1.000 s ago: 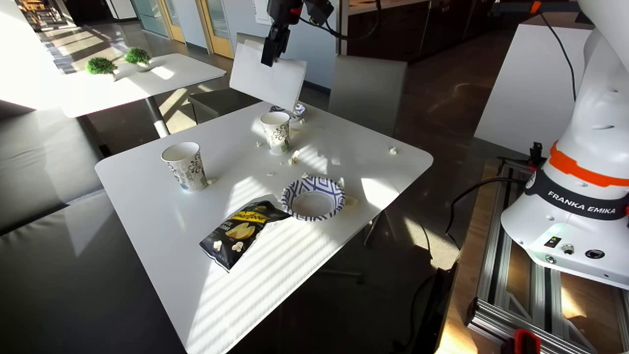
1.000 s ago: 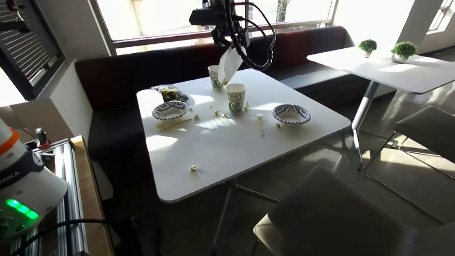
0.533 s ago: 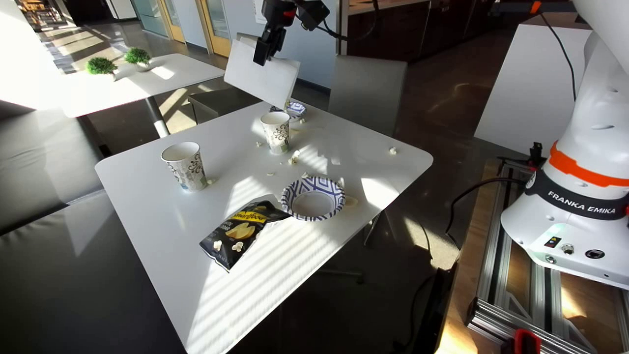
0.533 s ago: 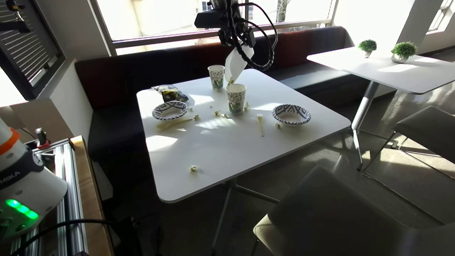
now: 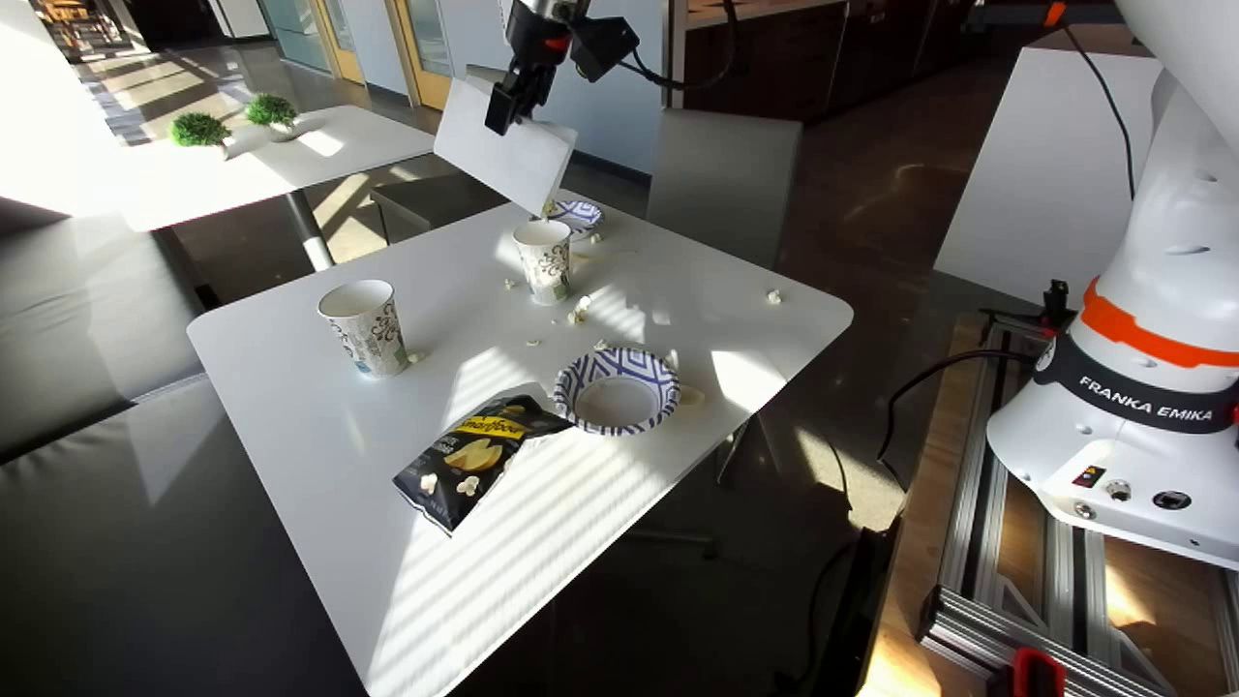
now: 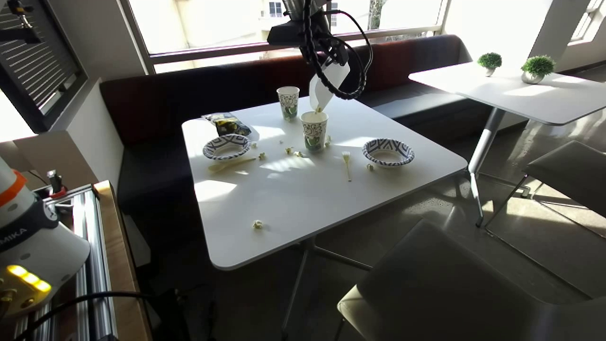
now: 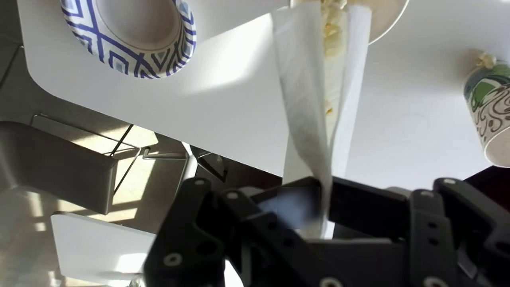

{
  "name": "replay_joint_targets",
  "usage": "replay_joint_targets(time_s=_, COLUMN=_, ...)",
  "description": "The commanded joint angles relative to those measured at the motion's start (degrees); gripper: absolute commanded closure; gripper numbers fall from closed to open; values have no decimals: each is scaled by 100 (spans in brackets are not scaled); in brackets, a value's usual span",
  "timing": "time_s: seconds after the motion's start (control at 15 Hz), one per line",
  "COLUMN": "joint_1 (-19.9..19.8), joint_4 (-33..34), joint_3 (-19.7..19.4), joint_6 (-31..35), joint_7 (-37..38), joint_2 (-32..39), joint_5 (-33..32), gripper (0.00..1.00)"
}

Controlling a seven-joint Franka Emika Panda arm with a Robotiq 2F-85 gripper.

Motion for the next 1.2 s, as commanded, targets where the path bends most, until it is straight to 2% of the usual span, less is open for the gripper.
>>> replay_joint_targets(time_s=0.0, joint_1=44, joint_4=63, joint_3=36, joint_6=-184, joint_7=254, joint_2=42, joint_5=-69, gripper=100)
replay_joint_targets(time_s=0.4, joint_1=471, joint_4=-631, joint_3=-105, joint_6=-794, joint_7=194, joint_2=-333, joint_5=-68, gripper=100)
replay_joint_targets(time_s=0.73, joint_1=875, joint_4=-1581, joint_3=-155, joint_6=-1520, joint_7=67, joint_2=-823, joint_5=-66, gripper=100)
replay_joint_targets(time_s=1.13, joint_1=1525, joint_4=-2593, joint_3=-827, joint_6=-1916, joint_7=88, joint_2=-1295, joint_5=-64, gripper=100)
